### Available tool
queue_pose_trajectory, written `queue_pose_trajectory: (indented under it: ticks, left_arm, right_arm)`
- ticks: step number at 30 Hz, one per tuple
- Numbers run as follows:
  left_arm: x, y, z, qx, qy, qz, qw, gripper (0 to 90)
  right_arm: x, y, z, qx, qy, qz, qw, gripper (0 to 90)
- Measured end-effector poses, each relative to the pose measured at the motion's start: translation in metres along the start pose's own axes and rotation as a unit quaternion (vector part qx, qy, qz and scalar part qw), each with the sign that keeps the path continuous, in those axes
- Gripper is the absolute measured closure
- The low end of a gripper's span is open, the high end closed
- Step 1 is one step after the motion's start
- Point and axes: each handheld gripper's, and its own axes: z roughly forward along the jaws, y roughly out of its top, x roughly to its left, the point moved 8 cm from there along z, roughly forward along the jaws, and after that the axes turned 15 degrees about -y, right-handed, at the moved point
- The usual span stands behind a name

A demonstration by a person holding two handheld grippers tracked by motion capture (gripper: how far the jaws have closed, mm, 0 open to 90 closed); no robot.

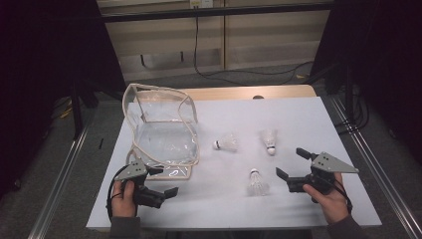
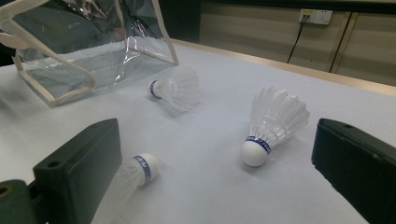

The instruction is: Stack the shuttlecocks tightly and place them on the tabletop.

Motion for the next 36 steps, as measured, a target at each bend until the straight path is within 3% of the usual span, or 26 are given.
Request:
queue_pose_trajectory:
  ticks: [8, 17, 36]
  left_arm:
    - [0.001, 0.000, 0.000, -0.003, -0.001, -0.002, 1.0000, 3.4]
    - [0.000, -0.002, 0.001, 0.001, -0.005, -0.003, 1.0000, 3.4]
    - [0.001, -0.003, 0.001, 0.004, -0.004, -0.003, 1.0000, 3.4]
  right_arm:
    - [0.001, 0.005, 0.009, 0.007, 0.009, -0.004, 0.9999, 1.1]
    - [-0.004, 0.010, 0.018, 0.010, 0.002, -0.001, 0.9999, 1.2]
    - [0.004, 0.015, 0.030, 0.019, 0.005, -0.009, 0.9998, 1.2]
